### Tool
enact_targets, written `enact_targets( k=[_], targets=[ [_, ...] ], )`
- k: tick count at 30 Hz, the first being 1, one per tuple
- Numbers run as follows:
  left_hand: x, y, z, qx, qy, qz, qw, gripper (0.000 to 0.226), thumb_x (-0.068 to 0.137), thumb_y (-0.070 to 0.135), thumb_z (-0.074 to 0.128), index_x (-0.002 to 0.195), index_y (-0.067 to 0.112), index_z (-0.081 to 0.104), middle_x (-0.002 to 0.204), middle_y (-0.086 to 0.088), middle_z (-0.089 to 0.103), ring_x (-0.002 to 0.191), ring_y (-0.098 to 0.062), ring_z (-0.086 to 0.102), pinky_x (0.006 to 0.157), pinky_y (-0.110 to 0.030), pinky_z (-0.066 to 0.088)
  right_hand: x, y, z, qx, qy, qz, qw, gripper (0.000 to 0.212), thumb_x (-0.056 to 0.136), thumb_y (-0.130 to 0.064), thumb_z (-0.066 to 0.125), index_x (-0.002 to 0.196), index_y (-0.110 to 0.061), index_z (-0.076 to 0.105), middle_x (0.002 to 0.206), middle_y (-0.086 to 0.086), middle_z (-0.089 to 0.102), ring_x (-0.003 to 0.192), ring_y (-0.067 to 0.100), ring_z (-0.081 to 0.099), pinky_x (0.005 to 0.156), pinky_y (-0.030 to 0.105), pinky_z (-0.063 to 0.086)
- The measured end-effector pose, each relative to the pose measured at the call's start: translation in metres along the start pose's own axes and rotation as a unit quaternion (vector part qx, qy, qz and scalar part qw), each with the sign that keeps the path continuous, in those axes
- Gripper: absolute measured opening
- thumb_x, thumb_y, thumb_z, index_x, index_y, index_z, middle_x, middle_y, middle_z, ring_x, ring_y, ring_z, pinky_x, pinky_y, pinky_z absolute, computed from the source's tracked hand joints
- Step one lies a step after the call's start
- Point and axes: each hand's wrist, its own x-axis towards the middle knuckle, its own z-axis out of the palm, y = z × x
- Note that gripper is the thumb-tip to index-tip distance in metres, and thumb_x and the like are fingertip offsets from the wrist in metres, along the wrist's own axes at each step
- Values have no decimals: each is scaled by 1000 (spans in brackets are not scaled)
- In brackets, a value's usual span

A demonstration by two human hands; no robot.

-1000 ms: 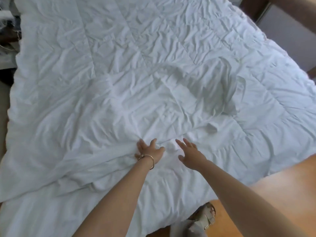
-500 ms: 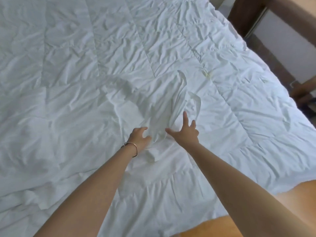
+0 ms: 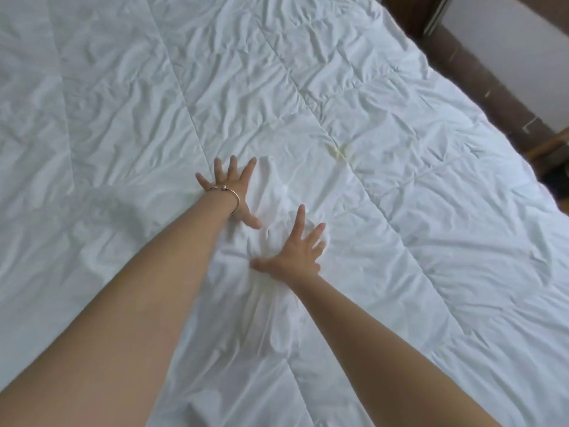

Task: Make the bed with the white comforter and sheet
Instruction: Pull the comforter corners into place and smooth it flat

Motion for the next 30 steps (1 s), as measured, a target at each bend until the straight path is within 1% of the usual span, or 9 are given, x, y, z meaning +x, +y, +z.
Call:
enact_targets(
  k=[4, 7, 10, 13, 17, 21, 25, 28, 30],
  targets=[
    [22, 8, 0, 20, -114, 30, 993, 159, 40, 65, 86, 135, 44, -40, 159, 4, -10, 144, -31, 23, 108, -51, 34, 11, 19, 0, -11, -25, -75, 997, 136, 66, -28, 83, 140, -52, -29, 158, 9, 1, 145, 29, 12, 102, 50, 36],
    [22, 15, 17, -28, -117, 43, 992, 154, 38, 62, 87, 139, 51, -28, 152, -3, 20, 129, -31, 44, 98, -45, 46, 17, 34, -9, 46, -54, -76, 995, 133, 66, -16, 81, 142, -55, -22, 140, 9, 21, 124, 27, 39, 91, 39, 50],
    [15, 14, 31, -101, -71, 73, 990, 112, 50, 58, 82, 137, 63, 12, 136, 7, 52, 117, -21, 55, 92, -38, 49, 26, 40, -30, 107, -121, -33, 986, 129, 66, -12, 80, 146, -47, -15, 116, 5, 38, 93, 24, 55, 78, 36, 54],
    [5, 27, 17, -93, -4, 97, 991, 78, 61, 60, 75, 126, 65, 33, 119, 20, 62, 106, -15, 61, 76, -29, 46, 36, 41, -61, 149, -171, -47, 973, 106, 74, -10, 75, 149, -32, 4, 106, -4, 46, 94, 19, 52, 70, 25, 49],
    [2, 70, -36, -52, 64, 113, 990, 68, 71, 62, 71, 129, 61, 36, 115, 17, 66, 104, -17, 62, 71, -27, 40, 56, 39, -126, 131, -120, -91, 980, 75, 80, -14, 69, 146, -19, 33, 120, 1, 53, 105, 17, 52, 76, 16, 38],
    [24, 158, -123, -116, 165, 165, 965, 70, 71, 61, 73, 132, 59, 39, 124, 11, 64, 113, -22, 60, 84, -30, 44, 97, 41, -239, 123, 49, -159, 978, 66, 77, -6, 67, 139, -15, 47, 120, 6, 61, 111, 22, 57, 74, 5, 29],
    [59, 277, -204, -166, 240, 246, 924, 74, 73, 60, 70, 137, 57, 32, 124, 8, 63, 112, -26, 59, 90, -34, 47, 143, 65, -354, 120, 213, -153, 957, 76, 77, -15, 64, 144, -35, 35, 125, 0, 52, 112, 24, 50, 86, 17, 40],
    [87, 347, -204, -158, 206, 266, 929, 101, 70, 56, 75, 147, 51, 10, 132, 3, 57, 115, -28, 57, 91, -37, 45, 175, 103, -370, 59, 149, -36, 986, 109, 62, -51, 81, 145, -56, 10, 156, 2, 11, 141, 32, 17, 109, 48, 26],
    [110, 364, -174, -46, 170, 189, 966, 129, 62, 63, 77, 147, 42, -18, 144, -5, 43, 129, -30, 46, 104, -51, 32, 188, 131, -355, 72, 76, 8, 995, 125, 57, -59, 85, 145, -58, -3, 160, 9, -12, 147, 35, 2, 116, 49, 15]
  ],
)
